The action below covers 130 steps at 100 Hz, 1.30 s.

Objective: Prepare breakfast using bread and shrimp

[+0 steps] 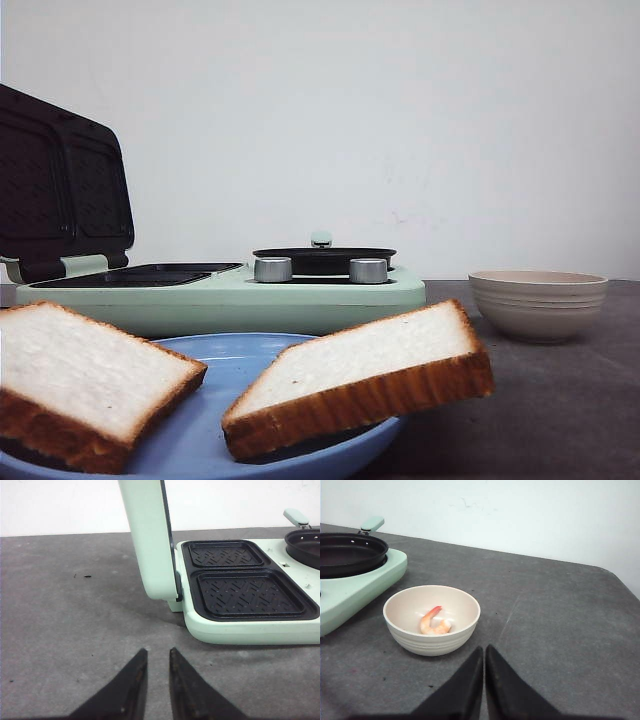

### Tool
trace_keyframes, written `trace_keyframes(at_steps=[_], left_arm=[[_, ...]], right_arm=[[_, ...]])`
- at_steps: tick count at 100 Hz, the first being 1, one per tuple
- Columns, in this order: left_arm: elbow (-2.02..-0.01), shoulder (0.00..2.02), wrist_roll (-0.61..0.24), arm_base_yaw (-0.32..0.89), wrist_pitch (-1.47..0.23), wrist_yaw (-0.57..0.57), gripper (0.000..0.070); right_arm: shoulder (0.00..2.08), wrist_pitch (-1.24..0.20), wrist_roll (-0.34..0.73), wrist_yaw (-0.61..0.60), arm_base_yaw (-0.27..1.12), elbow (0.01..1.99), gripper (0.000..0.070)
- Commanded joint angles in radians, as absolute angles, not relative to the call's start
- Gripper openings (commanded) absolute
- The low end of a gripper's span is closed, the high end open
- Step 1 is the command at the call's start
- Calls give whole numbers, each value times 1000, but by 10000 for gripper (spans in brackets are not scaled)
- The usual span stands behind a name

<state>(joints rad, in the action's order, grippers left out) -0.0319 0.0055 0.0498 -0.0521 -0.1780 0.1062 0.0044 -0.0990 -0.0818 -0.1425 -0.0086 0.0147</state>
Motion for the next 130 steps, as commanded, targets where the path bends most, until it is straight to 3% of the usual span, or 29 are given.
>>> trace_keyframes(at_steps=[1, 130], left_arm=[[-16, 5, 44, -53, -187, 105, 0], [-16, 5, 41, -53, -187, 105, 0]], right_arm=[[4, -82, -88, -138, -9, 11, 1], [4, -39, -52, -134, -9, 11, 1]])
